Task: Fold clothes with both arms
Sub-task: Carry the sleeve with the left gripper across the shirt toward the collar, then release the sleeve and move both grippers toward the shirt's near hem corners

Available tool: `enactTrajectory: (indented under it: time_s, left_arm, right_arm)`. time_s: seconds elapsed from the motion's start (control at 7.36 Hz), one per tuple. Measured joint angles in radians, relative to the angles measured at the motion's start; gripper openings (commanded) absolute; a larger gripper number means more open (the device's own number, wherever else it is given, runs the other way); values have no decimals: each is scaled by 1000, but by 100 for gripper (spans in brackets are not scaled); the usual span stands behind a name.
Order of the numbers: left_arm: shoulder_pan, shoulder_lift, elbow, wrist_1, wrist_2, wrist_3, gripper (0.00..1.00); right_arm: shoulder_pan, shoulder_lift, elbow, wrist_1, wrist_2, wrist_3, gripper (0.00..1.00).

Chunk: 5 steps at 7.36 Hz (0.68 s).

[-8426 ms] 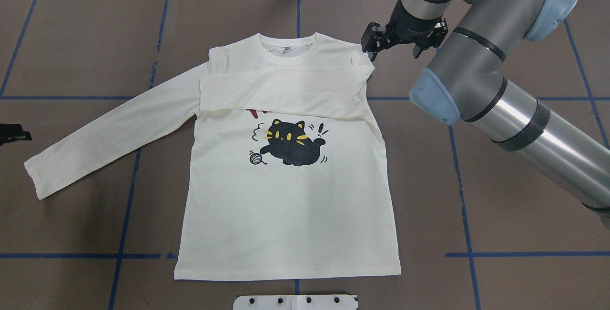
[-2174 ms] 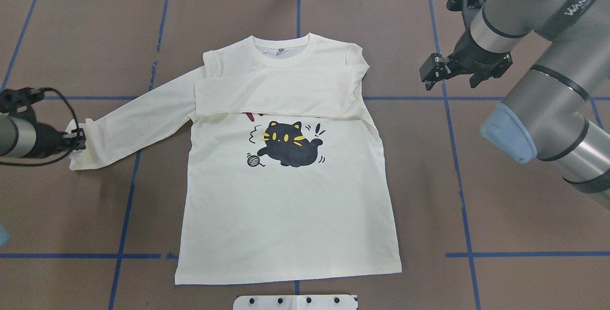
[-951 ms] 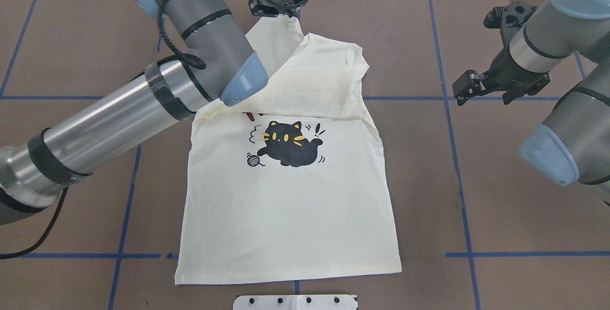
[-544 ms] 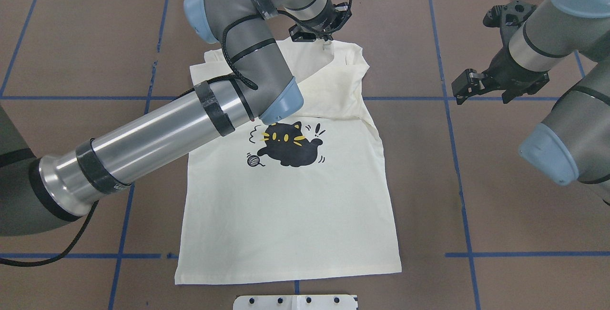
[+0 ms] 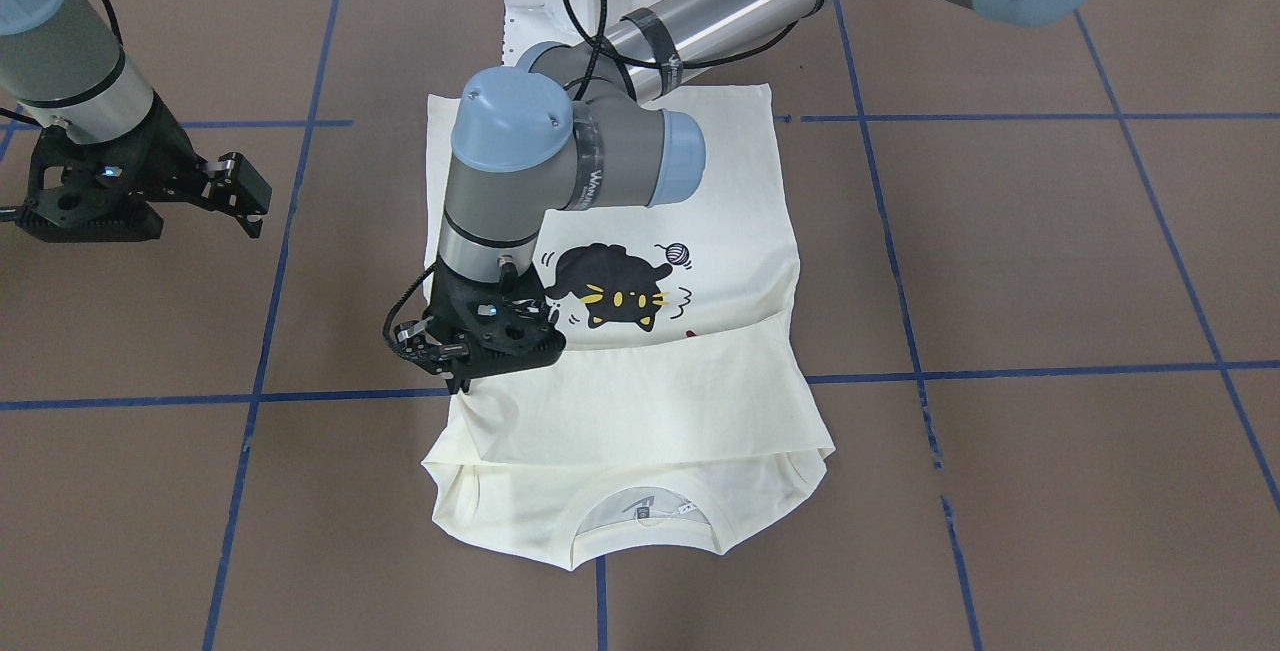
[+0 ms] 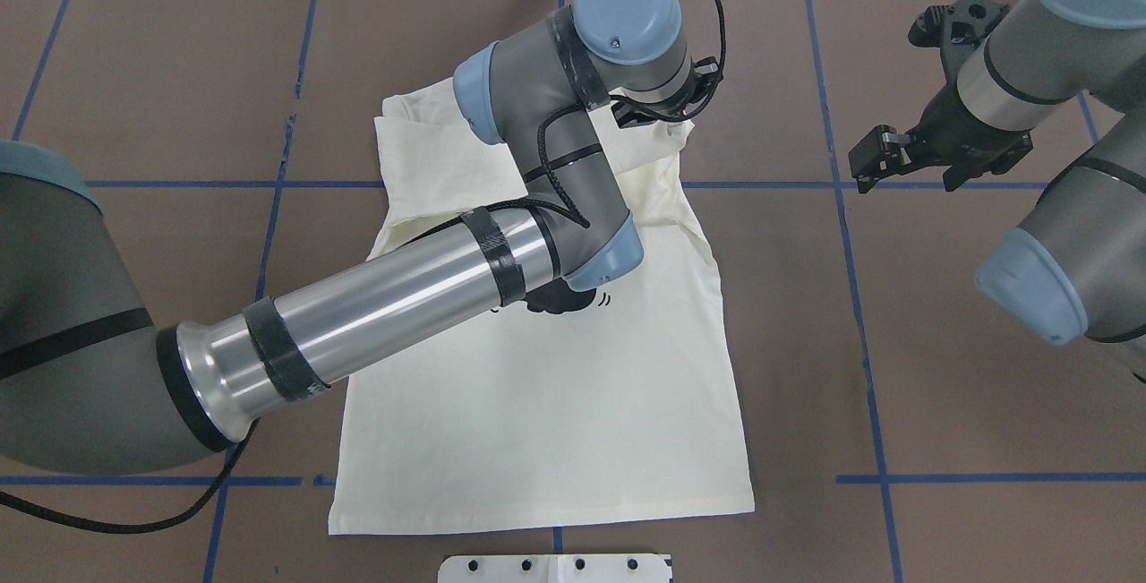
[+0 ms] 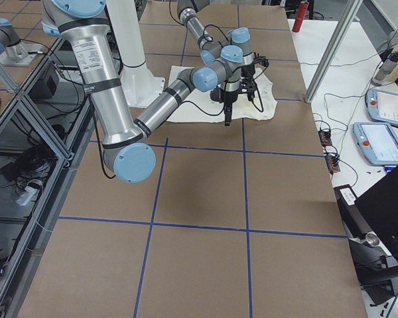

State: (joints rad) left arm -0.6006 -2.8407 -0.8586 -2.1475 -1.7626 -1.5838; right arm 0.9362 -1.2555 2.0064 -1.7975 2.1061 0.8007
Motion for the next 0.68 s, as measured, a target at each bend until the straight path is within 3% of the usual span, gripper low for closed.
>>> enactTrajectory:
  time_s: [0.41, 0.68]
  left_arm:
    - [8, 41, 1, -70, 15, 76, 100]
    - [-1, 132, -113, -76, 7, 159, 100]
  right_arm:
    - [1, 2, 0, 1, 0, 0, 100]
    - [1, 3, 0, 2, 8, 2, 100]
